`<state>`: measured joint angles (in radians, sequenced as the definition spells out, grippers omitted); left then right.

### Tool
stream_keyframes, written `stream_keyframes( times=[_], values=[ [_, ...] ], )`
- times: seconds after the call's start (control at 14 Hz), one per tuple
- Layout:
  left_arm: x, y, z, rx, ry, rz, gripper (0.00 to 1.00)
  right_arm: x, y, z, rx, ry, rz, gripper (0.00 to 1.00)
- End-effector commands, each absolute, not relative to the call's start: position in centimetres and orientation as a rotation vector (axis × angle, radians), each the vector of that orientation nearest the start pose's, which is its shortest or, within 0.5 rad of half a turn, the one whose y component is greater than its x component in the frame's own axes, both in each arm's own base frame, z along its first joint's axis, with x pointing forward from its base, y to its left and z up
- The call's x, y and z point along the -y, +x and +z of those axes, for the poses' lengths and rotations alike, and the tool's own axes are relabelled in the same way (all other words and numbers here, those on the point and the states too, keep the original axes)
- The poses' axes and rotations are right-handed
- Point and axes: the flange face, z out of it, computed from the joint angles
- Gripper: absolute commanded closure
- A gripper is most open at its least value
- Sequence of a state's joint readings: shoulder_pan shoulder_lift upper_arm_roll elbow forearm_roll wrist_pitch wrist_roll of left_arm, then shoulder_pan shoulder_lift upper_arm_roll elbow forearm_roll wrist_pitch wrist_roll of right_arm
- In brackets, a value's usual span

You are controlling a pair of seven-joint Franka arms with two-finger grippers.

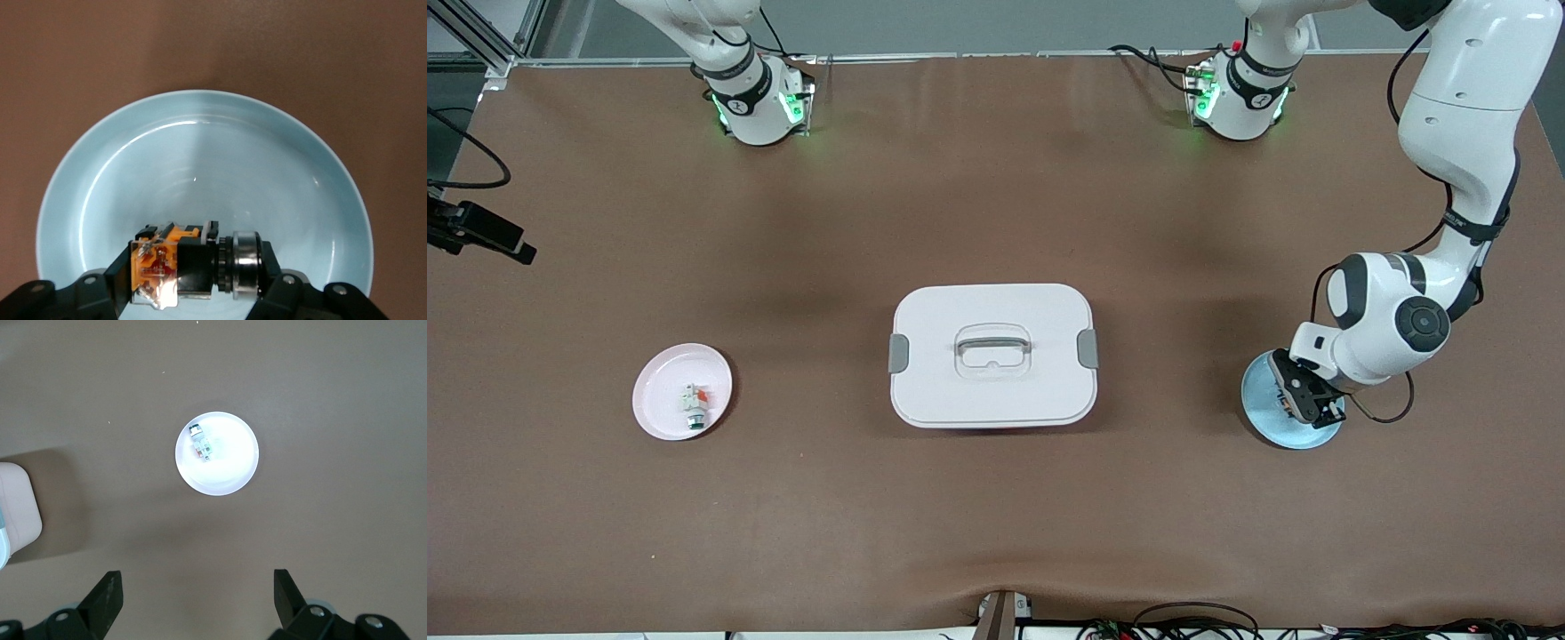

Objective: Transfer orange switch to right arm and place
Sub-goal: 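Lower the left gripper and close it on the orange switch, then lift the orange switch with the left gripper and carry it over the box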

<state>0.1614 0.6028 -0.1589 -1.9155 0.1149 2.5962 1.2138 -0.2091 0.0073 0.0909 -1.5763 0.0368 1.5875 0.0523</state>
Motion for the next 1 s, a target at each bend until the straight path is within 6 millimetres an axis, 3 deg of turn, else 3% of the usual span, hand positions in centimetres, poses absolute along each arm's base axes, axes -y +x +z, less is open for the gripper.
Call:
stream_keyframes(
  times=[0.0,0.21,0.5,0.79,0.93],
  values=[
    [-0.6,64.0,22.5,-1.846,-2.454,-0.166,0.91,6.3,55.0,62.1,-0.255,-3.082,-0.013,0.0],
    [0.8,65.0,26.5,-1.833,-2.529,-0.167,0.97,6.2,55.0,62.1,-0.252,-3.082,-0.01,0.0],
    [2.8,66.3,31.7,-1.654,-2.807,-0.19,0.99,6.3,55.0,62.1,-0.255,-3.081,-0.008,0.0],
    [7.7,67.5,37.2,-1.355,-3.029,-0.182,1.0,6.6,54.9,62.0,-0.264,-3.08,0.004,0.0],
    [11.1,67.5,39.7,-1.167,-3.164,-0.164,1.0,6.5,54.9,62.2,-0.264,-3.078,-0.006,0.0]
  ],
)
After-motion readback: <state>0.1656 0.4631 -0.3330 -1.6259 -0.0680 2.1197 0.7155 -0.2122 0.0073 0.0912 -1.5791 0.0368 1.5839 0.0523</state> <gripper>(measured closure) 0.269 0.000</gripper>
